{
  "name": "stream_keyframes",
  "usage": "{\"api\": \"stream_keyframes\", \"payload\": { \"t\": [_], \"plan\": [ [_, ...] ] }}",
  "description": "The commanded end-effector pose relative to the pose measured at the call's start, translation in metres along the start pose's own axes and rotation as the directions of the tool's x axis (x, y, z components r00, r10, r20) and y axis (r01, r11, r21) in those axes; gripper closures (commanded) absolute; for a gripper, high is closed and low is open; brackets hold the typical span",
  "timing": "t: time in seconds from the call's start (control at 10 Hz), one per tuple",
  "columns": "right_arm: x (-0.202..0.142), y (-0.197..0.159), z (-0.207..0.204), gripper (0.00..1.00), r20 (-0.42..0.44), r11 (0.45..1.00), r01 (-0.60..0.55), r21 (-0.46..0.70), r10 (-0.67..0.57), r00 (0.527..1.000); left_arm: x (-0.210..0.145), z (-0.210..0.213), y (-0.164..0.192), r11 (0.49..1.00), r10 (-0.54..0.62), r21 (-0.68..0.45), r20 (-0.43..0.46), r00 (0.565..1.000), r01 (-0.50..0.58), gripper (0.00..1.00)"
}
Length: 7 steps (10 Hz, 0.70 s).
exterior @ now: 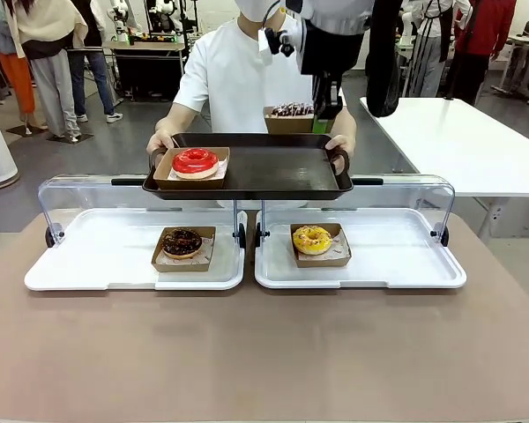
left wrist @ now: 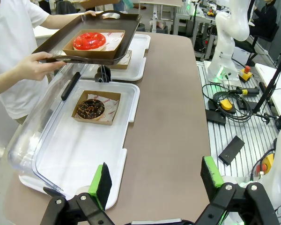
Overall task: Provide the desired donut to the person.
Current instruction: Place the picked Paper togo box onto the Handle tray extended by the person.
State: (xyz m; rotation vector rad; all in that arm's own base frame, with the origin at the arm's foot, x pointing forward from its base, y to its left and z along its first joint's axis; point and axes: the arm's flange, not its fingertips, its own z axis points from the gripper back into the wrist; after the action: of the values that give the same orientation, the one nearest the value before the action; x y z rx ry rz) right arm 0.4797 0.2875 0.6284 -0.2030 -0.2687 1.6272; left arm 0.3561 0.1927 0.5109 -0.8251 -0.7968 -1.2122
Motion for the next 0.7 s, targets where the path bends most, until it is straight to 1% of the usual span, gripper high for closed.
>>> {"api": "stream_keyframes", "payload": {
  "t": [0.0, 0.3, 0.5, 0.6],
  "plan": [
    [0.000, 0.006, -0.014, 0.98, 0.022, 0.999, 0.040, -0.004, -0.039, 0.999, 0.001, 0.002, -0.001, 1.000, -0.010, 0.004, 0.018, 1.000, 0.010, 0.00],
    [0.002, 0.012, -0.036, 0.98, 0.052, 0.998, 0.058, 0.012, -0.058, 0.997, 0.001, 0.002, -0.001, 1.000, -0.010, 0.004, 0.018, 1.000, 0.010, 0.00],
    [0.004, 0.013, -0.046, 0.98, 0.064, 0.996, 0.073, 0.054, -0.077, 0.995, 0.001, 0.002, -0.001, 1.000, -0.010, 0.004, 0.018, 1.000, 0.010, 0.00],
    [0.005, 0.014, -0.050, 0.98, 0.057, 0.995, 0.075, 0.070, -0.079, 0.995, 0.001, 0.002, -0.001, 1.000, -0.010, 0.004, 0.018, 1.000, 0.010, 0.00]
  ]
}}
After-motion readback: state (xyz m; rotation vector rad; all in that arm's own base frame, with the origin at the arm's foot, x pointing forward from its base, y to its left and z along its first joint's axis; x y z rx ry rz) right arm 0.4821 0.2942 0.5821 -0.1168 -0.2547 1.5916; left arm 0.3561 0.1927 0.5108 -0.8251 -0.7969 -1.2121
